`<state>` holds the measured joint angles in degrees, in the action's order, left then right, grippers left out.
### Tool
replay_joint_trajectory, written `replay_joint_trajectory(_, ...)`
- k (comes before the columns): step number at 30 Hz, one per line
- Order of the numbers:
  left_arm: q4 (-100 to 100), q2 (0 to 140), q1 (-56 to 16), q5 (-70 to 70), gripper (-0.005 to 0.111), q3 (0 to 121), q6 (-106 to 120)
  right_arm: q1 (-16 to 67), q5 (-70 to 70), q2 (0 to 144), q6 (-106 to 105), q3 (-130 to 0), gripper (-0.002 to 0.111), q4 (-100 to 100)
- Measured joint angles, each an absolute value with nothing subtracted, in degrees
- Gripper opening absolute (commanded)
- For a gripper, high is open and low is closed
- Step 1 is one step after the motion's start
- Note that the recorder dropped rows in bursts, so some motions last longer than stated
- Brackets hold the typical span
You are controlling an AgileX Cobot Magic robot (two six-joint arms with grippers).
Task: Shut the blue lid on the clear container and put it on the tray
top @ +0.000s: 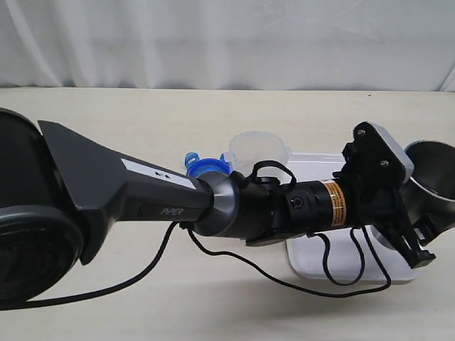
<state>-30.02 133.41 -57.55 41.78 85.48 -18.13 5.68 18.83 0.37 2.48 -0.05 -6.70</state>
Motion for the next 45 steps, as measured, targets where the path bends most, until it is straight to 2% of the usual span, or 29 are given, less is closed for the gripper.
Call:
replay_joint_trajectory(9, -27.53, 132.34, -58.16, 39.23, 0.0, 85.37, -15.13, 5.68, 18.83, 0.37, 2.48, -0.05, 0.004, -6.7)
replay_joint_trajectory(20, -26.97, 122.8, -55.94, 32.32, 0.0, 85.37, -11.44, 5.68, 18.83, 0.37, 2.48, -0.05, 0.004, -6.7)
replay_joint_trajectory(29, -31.67, 115.02, -44.43, 25.94, 0.0, 85.37, -16.72, 5.68, 18.83, 0.37, 2.48, -0.05, 0.004, -6.7)
replay_joint_trajectory(37, -34.26, 114.5, -27.71, 24.92, 0.0, 85.26, -22.33, 5.68, 18.83, 0.37, 2.48, -0.05, 0.004, -6.7)
replay_joint_trajectory(45, -34.26, 118.84, -13.59, 33.23, 0.0, 85.26, -23.92, 5.68, 18.83, 0.37, 2.48, -0.05, 0.004, -6.7)
